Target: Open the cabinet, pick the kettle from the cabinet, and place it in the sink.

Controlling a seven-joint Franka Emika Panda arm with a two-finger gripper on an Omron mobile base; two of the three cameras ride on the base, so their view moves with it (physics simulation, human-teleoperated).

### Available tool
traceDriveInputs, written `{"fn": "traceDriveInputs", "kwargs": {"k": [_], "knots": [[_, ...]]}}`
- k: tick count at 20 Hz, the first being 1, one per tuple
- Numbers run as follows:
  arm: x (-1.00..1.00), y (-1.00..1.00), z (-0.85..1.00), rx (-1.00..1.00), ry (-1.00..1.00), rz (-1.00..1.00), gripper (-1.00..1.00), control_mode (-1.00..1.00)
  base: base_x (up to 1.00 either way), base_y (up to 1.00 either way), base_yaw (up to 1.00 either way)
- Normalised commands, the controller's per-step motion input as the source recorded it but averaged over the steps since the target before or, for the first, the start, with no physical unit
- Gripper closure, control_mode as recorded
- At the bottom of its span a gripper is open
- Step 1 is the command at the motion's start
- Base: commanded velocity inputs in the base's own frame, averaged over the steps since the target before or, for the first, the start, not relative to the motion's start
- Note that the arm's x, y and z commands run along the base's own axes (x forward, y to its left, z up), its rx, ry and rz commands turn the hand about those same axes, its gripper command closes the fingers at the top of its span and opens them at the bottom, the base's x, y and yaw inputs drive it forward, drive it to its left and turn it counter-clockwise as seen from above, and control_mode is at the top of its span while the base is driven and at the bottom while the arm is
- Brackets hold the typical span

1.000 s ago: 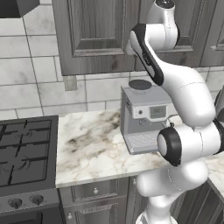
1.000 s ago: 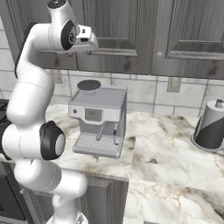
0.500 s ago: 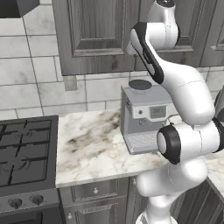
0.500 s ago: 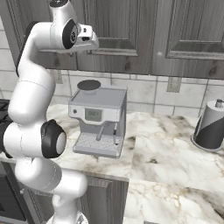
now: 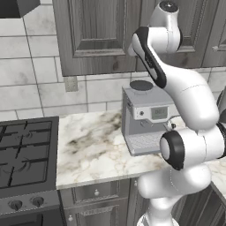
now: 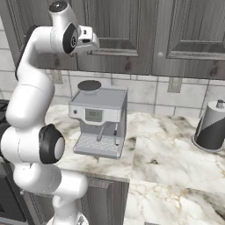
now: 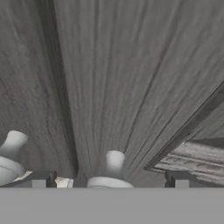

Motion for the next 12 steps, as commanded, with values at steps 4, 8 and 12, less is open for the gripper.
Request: {"fn": "traceDriveInputs", "kwargs": {"k": [4,8,12], "knots": [[0.18,0.0,0.15,0.0,-0.02,0.0,-1.0,-1.0,0.0,0.0,0.0],[0.21,0.0,0.2,0.0,0.0,-0.01,-1.0,-1.0,0.0,0.0,0.0],[0.18,0.0,0.23,-0.02,0.0,-0.01,-1.0,-1.0,0.0,0.0,0.0]]}}
